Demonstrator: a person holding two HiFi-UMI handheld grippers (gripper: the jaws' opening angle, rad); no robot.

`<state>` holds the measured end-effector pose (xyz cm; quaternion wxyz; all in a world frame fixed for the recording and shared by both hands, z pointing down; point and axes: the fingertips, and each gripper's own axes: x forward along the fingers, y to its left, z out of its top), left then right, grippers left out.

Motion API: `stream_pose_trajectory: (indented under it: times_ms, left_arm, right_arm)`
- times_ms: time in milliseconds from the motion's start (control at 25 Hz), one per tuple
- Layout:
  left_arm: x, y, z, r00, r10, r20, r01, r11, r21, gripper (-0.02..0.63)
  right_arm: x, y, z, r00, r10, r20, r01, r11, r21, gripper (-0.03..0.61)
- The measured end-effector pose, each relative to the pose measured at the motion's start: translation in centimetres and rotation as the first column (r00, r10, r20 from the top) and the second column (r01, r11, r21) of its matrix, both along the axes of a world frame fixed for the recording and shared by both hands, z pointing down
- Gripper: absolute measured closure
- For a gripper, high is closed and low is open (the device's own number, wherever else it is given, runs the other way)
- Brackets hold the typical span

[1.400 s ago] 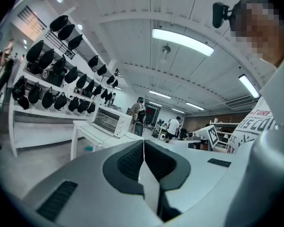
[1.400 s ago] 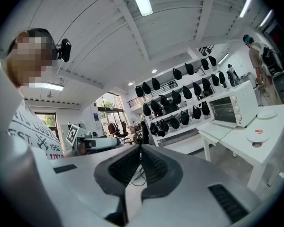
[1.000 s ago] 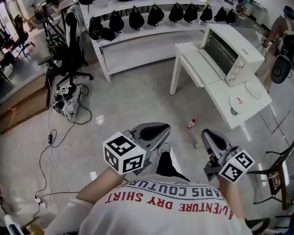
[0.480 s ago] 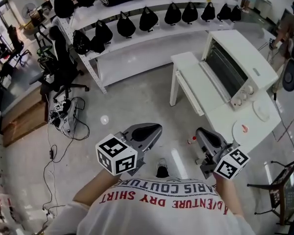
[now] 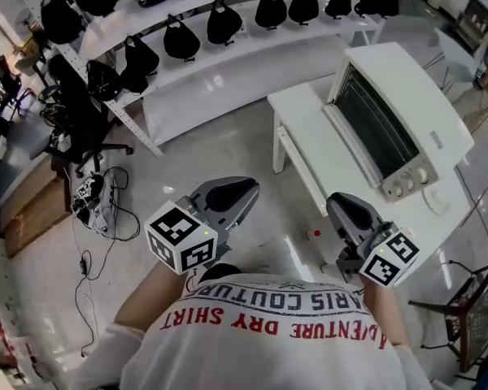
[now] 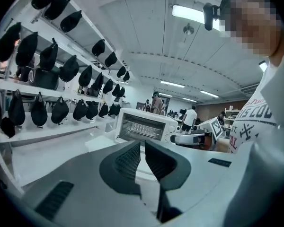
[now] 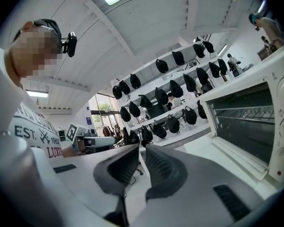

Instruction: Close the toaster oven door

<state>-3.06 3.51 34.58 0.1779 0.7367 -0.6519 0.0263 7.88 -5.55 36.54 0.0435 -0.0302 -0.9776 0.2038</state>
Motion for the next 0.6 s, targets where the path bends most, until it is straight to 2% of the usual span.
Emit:
stream_pose_trajectory:
  times_ms: [120,200,360,600]
  left_arm:
    - [-1.5,-2.3,0.0,0.999,0.039,-0.001,-0.039,0.999,0.001,0.574]
    - [-2.3,-4.0,0.1,0.997,0.079,-0.005,-0.079,0.997,-0.004,0.528]
    - [-4.2,-7.4,0.5,0.985,0.174,0.013,-0.174,0.985,-0.019,0.497]
    - [-7.4,-12.1,1.3,0.933,0.358,-0.033,-0.359,0.932,-0.039,0.436]
  right_arm:
    - [0.3,-2.3,-0.5,0.997,0.074,0.009,-0.074,0.997,0.012,0.551]
    - [0.6,-3.8,-0.6,0.992,0.124,0.012,-0.124,0.992,0.016,0.551]
    - [0.9,-6.2,-0.2,0.974,0.225,0.004,-0.225,0.974,0.026,0.546]
    - [0.0,-8.6,0.5,0.919,0.392,-0.036,-0.392,0.920,0.010,0.487]
